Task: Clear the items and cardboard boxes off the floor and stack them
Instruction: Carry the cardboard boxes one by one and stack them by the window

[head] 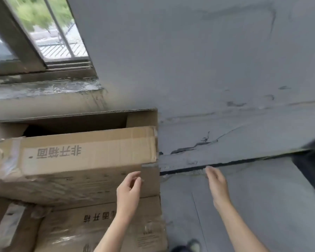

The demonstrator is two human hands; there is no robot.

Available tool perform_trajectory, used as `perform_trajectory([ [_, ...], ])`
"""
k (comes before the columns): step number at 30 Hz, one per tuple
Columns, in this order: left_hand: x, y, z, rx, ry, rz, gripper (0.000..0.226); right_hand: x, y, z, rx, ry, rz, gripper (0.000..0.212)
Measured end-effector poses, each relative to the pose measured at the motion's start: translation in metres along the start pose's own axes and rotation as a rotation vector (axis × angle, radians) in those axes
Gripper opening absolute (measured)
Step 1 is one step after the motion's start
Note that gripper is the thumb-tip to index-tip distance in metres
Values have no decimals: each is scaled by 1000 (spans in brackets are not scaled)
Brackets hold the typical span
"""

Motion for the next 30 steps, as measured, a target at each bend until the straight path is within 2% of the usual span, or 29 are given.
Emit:
perform_trajectory([
  [2,-37,7,-8,33,-96,-144,20,23,10,23,-55,98,-19,9],
  [4,-77,14,-24,60,-236,-332,17,42,23,42,-104,215,-37,9],
  [7,-133,41,-56,79,-495,-706,28,72,50,71,-189,308,-9,13],
  [8,-143,49,-63,74,-532,-775,29,82,63,79,-212,307,14,12],
  [11,-153,62,-60,9,-542,-855,15,111,108,99,-245,254,171,26],
  [15,-144,72,-60,-66,-512,-918,15,132,190,131,-251,194,455,43],
  [18,-127,86,-77,-91,-532,-966,16,107,254,168,-317,139,509,49],
  [23,-102,141,-120,-68,-598,-1136,14,79,362,208,-380,62,666,45],
  [27,-94,188,-136,-144,-662,-1281,11,81,436,239,-406,-81,896,41],
  [30,-89,218,-136,-239,-703,-1353,13,76,476,255,-384,-161,991,34],
])
Point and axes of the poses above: each hand's wrist, its own y-axis away from the middle knuckle, its own x-axis out of the back of the hand, z = x × y, the point moved 9 cm from there along -y, towards the middle knuckle, and after that the axes turned 10 degrees about -y, right-handed, at the moved point
